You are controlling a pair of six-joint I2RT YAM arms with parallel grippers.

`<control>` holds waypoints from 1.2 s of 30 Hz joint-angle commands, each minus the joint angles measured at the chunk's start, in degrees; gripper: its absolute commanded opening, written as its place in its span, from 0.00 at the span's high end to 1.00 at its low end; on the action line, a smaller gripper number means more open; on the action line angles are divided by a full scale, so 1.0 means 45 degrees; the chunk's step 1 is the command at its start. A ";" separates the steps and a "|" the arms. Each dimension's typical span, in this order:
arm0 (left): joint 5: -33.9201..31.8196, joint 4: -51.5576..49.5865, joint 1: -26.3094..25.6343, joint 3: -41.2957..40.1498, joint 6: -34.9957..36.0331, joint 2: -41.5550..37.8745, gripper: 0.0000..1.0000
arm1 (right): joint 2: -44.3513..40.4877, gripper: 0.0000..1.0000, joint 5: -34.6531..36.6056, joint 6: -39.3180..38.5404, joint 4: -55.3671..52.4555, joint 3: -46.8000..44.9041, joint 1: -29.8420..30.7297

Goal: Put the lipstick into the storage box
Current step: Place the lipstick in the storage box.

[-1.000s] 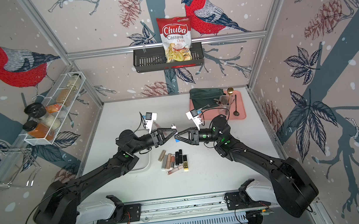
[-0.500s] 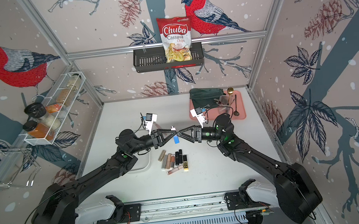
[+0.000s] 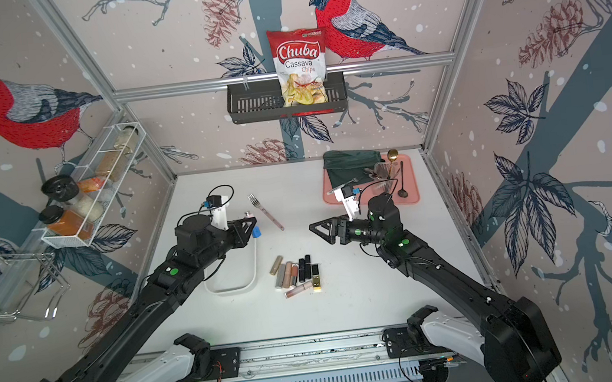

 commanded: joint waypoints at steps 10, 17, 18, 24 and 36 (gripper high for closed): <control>-0.1727 -0.1852 0.0964 0.0247 0.1160 0.2802 1.00 | 0.0656 0.14 0.2427 -0.1466 -0.1633 0.0625 0.1809; -0.1846 -0.1705 0.1362 0.0672 0.1580 0.4442 1.00 | 0.0490 0.14 0.2646 -0.1571 -0.1804 0.0387 0.1827; -0.1791 -0.1686 0.1449 0.0693 0.1657 0.4656 1.00 | 0.0509 0.14 0.2664 -0.1572 -0.1792 0.0358 0.1822; -0.1439 -0.1518 0.1680 0.0757 0.2003 0.5868 1.00 | 0.0684 0.13 0.2725 -0.1604 -0.1772 0.0359 0.1827; -0.0800 -0.1160 0.1677 0.1055 0.2124 0.7357 1.00 | 0.0809 0.13 0.3447 -0.1706 -0.2356 0.0259 0.1507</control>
